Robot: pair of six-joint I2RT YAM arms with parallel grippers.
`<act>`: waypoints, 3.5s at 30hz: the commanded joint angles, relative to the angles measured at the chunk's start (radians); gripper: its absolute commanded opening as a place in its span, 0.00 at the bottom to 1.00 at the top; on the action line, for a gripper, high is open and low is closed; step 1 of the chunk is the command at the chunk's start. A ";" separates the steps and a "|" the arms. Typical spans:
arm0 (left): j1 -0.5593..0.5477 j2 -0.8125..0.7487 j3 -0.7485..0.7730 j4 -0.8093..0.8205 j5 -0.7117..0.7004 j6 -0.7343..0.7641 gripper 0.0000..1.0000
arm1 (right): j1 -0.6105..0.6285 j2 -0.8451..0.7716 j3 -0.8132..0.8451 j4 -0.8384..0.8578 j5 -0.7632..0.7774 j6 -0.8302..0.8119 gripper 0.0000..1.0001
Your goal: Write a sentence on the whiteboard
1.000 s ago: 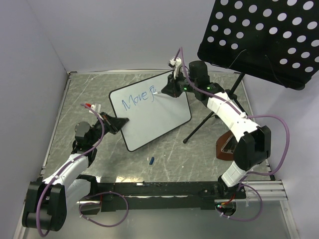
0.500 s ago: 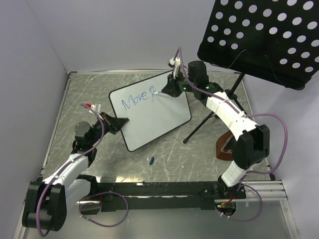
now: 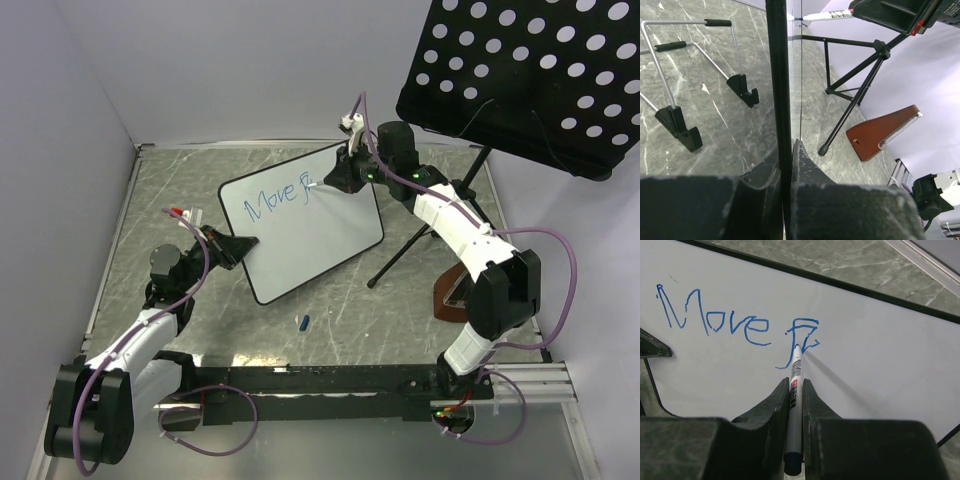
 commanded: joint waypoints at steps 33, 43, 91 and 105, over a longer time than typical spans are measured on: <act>-0.006 -0.002 0.012 -0.021 0.036 0.112 0.01 | 0.008 -0.042 -0.014 0.004 0.012 -0.018 0.00; -0.006 -0.005 0.012 -0.021 0.036 0.111 0.01 | 0.020 -0.058 -0.033 0.002 0.003 -0.021 0.00; -0.006 -0.008 0.010 -0.033 0.029 0.117 0.01 | -0.009 -0.096 -0.060 0.120 0.141 -0.038 0.00; -0.006 -0.002 0.010 -0.028 0.036 0.115 0.01 | -0.008 -0.046 -0.036 0.099 0.104 -0.030 0.00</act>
